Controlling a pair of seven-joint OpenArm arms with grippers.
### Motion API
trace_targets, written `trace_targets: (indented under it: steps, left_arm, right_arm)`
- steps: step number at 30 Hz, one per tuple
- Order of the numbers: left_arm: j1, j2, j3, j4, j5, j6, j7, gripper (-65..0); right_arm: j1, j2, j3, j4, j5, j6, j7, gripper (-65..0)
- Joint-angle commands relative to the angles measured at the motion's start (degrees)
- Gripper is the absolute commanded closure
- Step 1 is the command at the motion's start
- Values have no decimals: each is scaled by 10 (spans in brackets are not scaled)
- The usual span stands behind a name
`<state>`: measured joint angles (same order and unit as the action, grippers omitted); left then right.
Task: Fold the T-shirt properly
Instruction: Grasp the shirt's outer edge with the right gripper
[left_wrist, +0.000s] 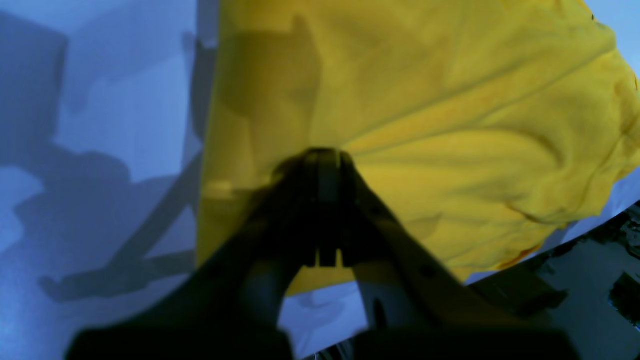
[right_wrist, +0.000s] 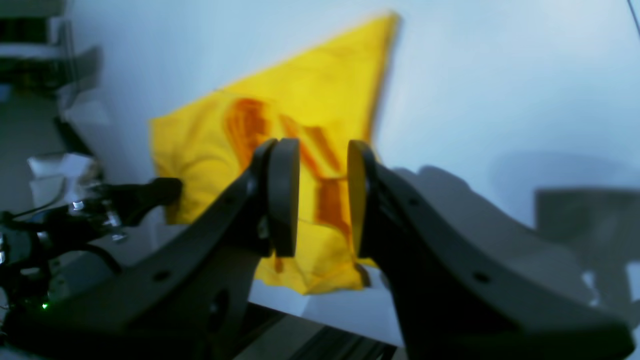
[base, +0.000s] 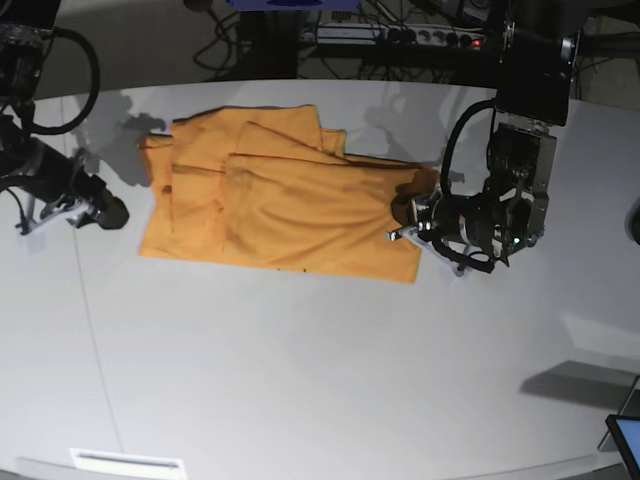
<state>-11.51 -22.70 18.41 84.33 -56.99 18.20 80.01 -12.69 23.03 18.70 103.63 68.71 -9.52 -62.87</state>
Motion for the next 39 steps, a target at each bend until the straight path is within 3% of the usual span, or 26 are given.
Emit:
trace_targets:
  steps: [1, 6, 9, 12, 19, 28, 39]
  left_arm:
    - [-2, -9, -2, -2, 37, 7, 0, 0]
    - [1, -18, -1, -3, 37, 7, -1, 0]
    - [2, -20, -1, -3, 37, 7, -1, 0]
    - [2, -20, -1, -3, 37, 7, -1, 0]
    - [-1, -20, -1, -2, 37, 7, -1, 0]
    - [-1, -20, -1, -1, 37, 7, -1, 0]
    - [-2, -20, -1, -2, 37, 7, -1, 0]
  right_arm:
    - [9, 9, 7, 1, 13, 17, 3, -168]
    - [8, 9, 7, -46, 13, 83, 2, -178]
    - [2, 8, 7, -57, 17, 85, 2, -254]
    - [-4, 8, 7, -57, 58, 85, 2, -308]
    - [-12, 9, 8, -86, 157, 85, 2, -306]
    - [-10, 10, 6, -121, 68, 86, 2, -306]
    - [-10, 8, 4, -145, 63, 86, 2, -308]
